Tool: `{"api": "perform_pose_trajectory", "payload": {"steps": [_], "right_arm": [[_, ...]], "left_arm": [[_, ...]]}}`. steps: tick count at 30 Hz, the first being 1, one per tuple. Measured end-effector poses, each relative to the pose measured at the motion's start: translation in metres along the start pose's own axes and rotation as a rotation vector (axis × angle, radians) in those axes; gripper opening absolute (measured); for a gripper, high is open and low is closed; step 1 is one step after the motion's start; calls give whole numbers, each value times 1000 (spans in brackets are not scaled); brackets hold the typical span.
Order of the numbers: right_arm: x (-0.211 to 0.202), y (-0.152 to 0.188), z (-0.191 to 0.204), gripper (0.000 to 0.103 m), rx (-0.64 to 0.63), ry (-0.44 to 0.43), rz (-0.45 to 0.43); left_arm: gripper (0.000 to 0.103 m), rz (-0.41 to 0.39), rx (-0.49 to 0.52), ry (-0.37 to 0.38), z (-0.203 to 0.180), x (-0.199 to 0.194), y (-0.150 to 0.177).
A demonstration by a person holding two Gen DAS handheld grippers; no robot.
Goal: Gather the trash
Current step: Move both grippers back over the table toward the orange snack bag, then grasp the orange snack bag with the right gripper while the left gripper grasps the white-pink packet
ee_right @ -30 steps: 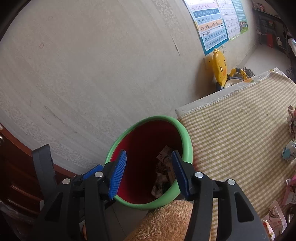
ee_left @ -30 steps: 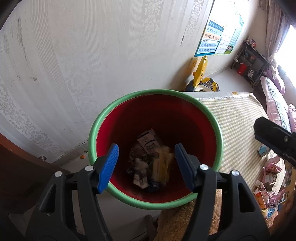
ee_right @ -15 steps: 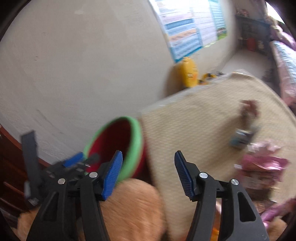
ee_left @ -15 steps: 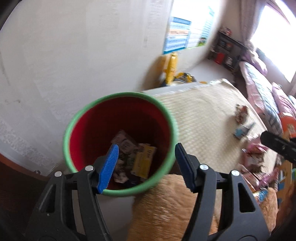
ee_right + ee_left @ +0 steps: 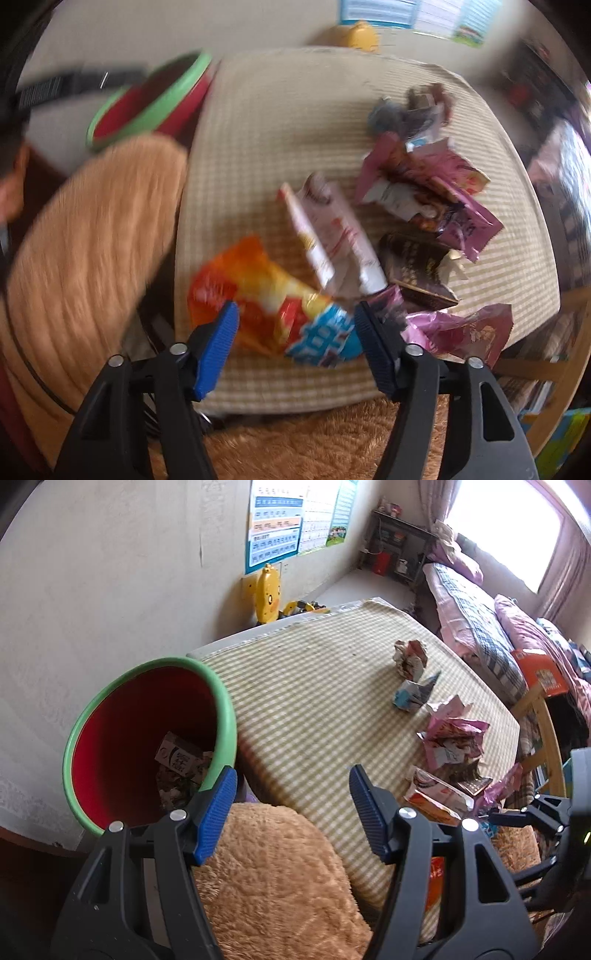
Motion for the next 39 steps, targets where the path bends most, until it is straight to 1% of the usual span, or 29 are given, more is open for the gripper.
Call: {"api": "perform_pose_trajectory", "payload": {"steps": [2,4,6,7,8,10,11,12,14,16,18,20,21,22,24,26,27,28,31,34,36,39], "right_arm": [[5,3,13,68,-101,0,19],[13,9,24,69,-212,20,51],[23,14,33,73,-327,71,74],[25,16,34,74,-361,87,76],[27,17,38,72,-388,96,73],[28,17,42,71,-393,103,61],[26,17,41,60,-392,117,54],[23,18,40,52,-391,137,43],[13,17,40,48,-315,90,17],[5,14,38,45,-236,47,-10],[-7,8,35,45,-149,15,-50],[-25,1,22,45,-3,-27,-106],[-33,-4,16,45,54,-37,-129],[-44,-8,4,45,137,-41,-169],[-62,-8,-23,45,270,-11,-242],[-85,-9,-61,45,441,57,-340],[-92,-9,-74,45,503,78,-370],[-97,-10,-96,45,600,93,-413],[-108,-1,-121,46,776,91,-498],[-117,3,-125,46,815,99,-531],[-119,5,-123,46,818,87,-533],[-110,5,-126,46,827,85,-532]], "left_arm": [[60,3,5,-1,-2,-1,0],[60,8,3,-1,-4,-1,0],[60,10,-1,-4,-4,-2,1],[60,11,1,-7,-4,-3,1],[60,11,2,-9,-4,-3,1],[60,11,4,-14,-5,-3,1],[60,12,4,-16,-5,-3,1],[60,14,5,-18,-5,-2,1],[60,17,4,-19,-6,-1,2],[60,21,3,-16,-8,0,3],[60,22,-2,-17,-9,2,3],[60,22,-15,-20,-8,3,4],[60,22,-27,-22,-7,4,4],[60,24,-37,-24,-6,5,4],[60,33,-61,-23,-6,9,5],[60,59,-93,-10,-9,15,9],[60,78,-114,11,-16,19,12],[60,89,-126,32,-21,22,14],[60,141,-135,101,-54,34,26],[60,225,-140,165,-93,51,44],[60,263,-131,169,-113,63,53],[61,251,-105,146,-141,79,54]]}}
Point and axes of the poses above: each gripper's, at about its wrist camera, not at the fingertips, and x roughly the way its jaws point, z to its left, y to its underside, the point moved 8 cm from there along x, roughly the way its jaws point, and after that the axes turned 10 degrees about -z, right-handed, at the moved point
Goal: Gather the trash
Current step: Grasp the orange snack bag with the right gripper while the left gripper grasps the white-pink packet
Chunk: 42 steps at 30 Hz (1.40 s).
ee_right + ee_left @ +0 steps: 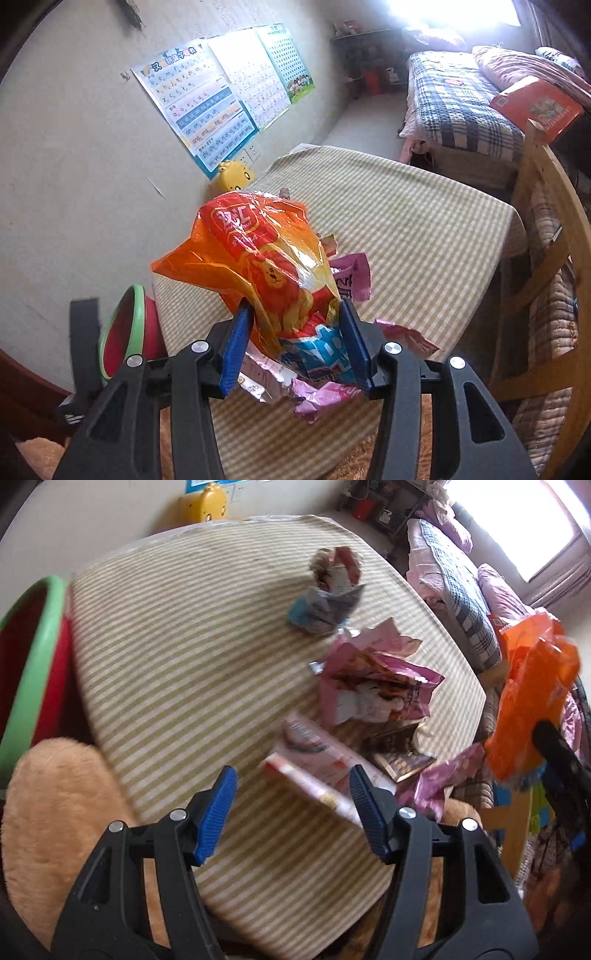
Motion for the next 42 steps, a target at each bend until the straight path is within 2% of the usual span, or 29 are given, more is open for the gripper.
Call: {"api": "perform_pose_trajectory", "payload": {"steps": [3,8,11,14,20,23,27,33,35,37,40,42], "right_arm": [[5,9,-10,46,29,-5,7],[9,13,-19,43,40,-4,6],[10,16,-24,39,54,-11,12],[13,20,-26,36,63,-21,26],[19,31,-28,35,58,-19,69],[24,37,-29,34,53,-6,97],[35,47,-27,34,42,-3,149],[41,54,-19,40,-4,0,174],[44,57,-18,48,-7,2,190],[47,61,-18,49,-15,8,204],[51,64,-18,61,-25,21,218],[52,66,-17,61,-40,24,222]], "left_arm": [[67,-11,10,-36,-13,16,-6],[77,33,-57,-92,-20,35,1],[78,73,-78,-106,-22,42,17],[77,76,-33,-92,-29,43,22],[50,79,69,-56,-33,36,17],[42,70,131,-65,-27,25,14],[40,63,208,-108,-12,19,10],[49,69,143,-114,-1,23,7],[54,67,144,-117,0,21,9],[60,82,133,-128,4,21,14],[61,109,99,-121,9,24,22],[59,114,94,-112,11,25,25]]}}
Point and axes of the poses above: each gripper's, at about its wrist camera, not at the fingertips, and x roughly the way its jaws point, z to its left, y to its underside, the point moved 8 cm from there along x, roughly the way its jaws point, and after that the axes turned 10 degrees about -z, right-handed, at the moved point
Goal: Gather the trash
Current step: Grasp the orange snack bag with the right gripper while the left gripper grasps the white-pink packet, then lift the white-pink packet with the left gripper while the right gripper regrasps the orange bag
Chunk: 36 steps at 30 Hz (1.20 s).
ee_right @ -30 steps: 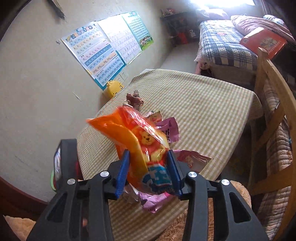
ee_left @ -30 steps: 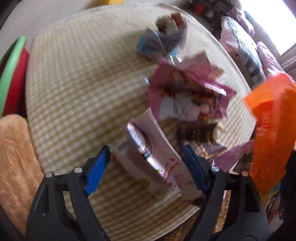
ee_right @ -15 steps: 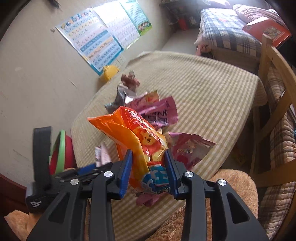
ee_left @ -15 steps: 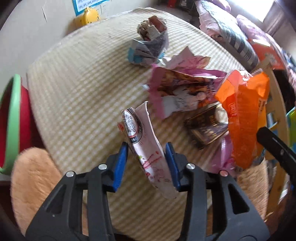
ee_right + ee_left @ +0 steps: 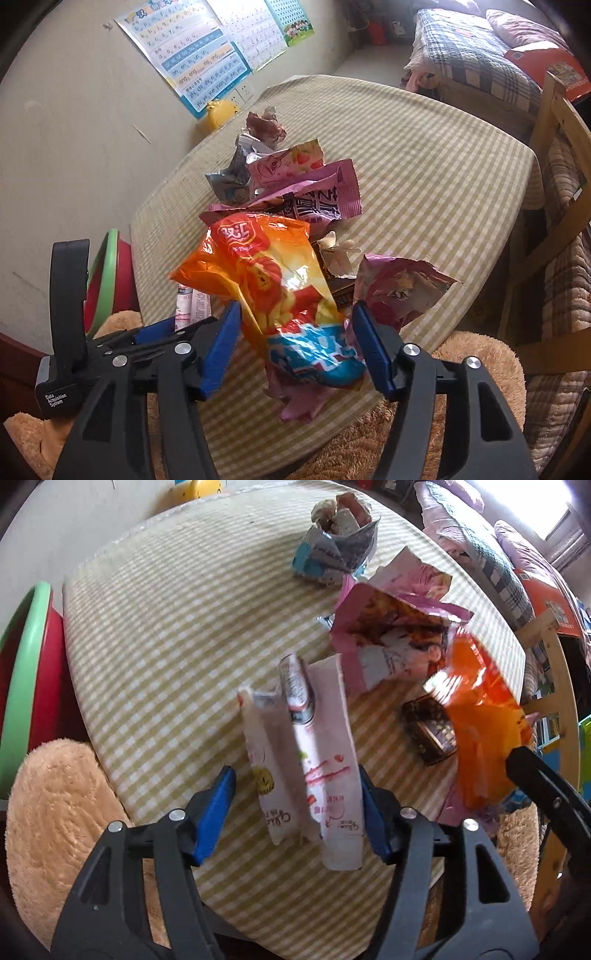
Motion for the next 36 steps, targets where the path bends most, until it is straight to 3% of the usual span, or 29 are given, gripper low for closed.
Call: {"api": "perform_pose_trajectory", "payload": {"steps": [1,3,4,6,8,18,24,36], "right_arm": [[1,1,1,59,-9,3,2],[1,2,5,47,-28,3,8],[1,1,8,46,-39,4,5],[-2,-1,13,41,-54,-1,-12],[-7,-5,18,28,-62,-5,-36],[-42,-44,51,21,-45,-73,-183],[-59,-67,81,19,-43,-116,-264],[-69,-79,126,19,-86,-134,-331]], "left_arm": [[44,-1,0,4,0,-1,1],[38,-8,11,18,-1,-5,0],[33,-15,17,23,-1,-9,0],[31,-37,26,27,-2,-15,-4],[30,-76,25,30,0,-27,-10],[30,-368,71,-45,36,-108,-56],[30,-497,98,-113,56,-146,-75],[30,-575,71,-137,91,-177,-78]]}}
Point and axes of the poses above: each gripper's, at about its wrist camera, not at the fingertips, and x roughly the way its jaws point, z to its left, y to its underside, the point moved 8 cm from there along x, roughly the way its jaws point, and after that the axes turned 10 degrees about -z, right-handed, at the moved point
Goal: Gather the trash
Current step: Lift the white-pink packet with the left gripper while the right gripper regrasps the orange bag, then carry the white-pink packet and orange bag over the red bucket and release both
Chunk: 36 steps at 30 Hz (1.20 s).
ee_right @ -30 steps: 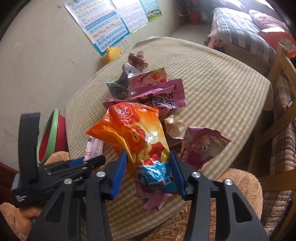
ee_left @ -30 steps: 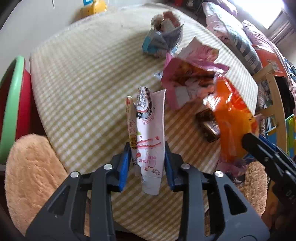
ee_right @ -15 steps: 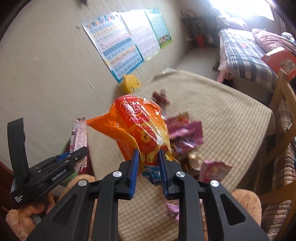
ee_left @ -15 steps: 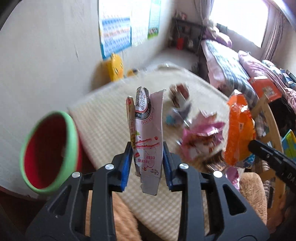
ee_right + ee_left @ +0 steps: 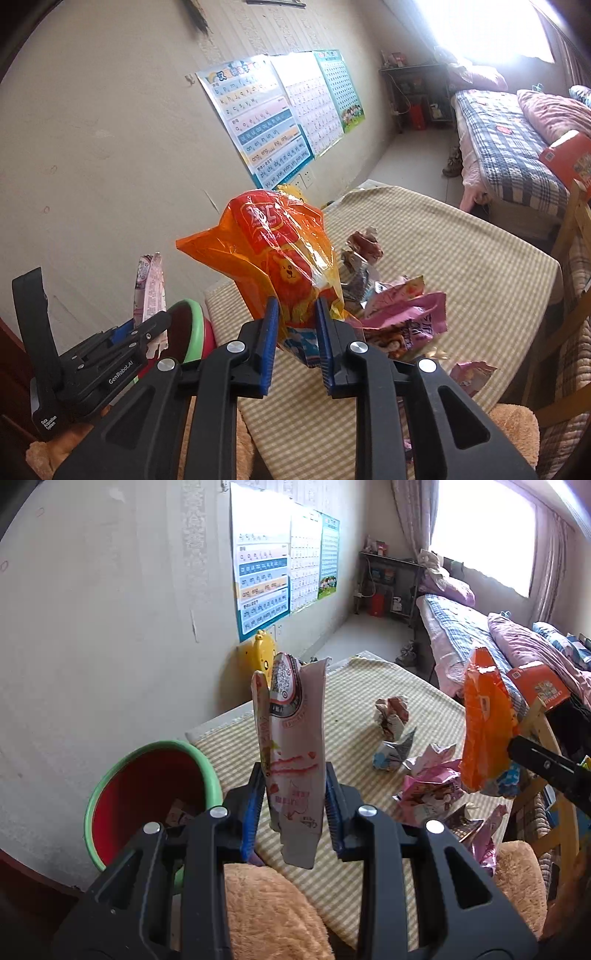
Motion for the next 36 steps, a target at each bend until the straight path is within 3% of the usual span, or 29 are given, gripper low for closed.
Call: {"api": "perform_pose_trajectory", "payload": {"steps": [2,9,12,13,14,15,19,26,28,30,31,36], "right_arm": [[3,0,5,3,-8,-1,9],[21,14,18,3,-67,9,73],[41,35,13,11,-74,32,163],[47,42,11,23,-76,37,188],[54,52,11,47,-83,39,230],[63,64,10,56,-94,45,277],[90,95,20,63,-203,45,364],[137,116,37,76,-328,40,413],[150,122,35,76,-346,59,428],[156,125,31,57,-343,73,431],[157,126,29,37,-333,68,440],[140,113,36,35,-314,42,384]], "left_arm": [[30,-1,-10,-5,6,0,0],[30,10,-52,-11,23,3,5],[30,17,-68,-17,32,4,8],[30,19,-73,-19,35,4,9],[30,21,-79,-21,38,5,10],[30,26,-89,-22,42,5,11],[31,34,-119,-38,55,6,16],[31,35,-128,-58,70,3,20],[31,36,-132,-63,73,2,21],[31,34,-134,-68,75,0,22],[31,33,-134,-72,77,-1,22],[31,38,-144,-84,83,0,25]]}}
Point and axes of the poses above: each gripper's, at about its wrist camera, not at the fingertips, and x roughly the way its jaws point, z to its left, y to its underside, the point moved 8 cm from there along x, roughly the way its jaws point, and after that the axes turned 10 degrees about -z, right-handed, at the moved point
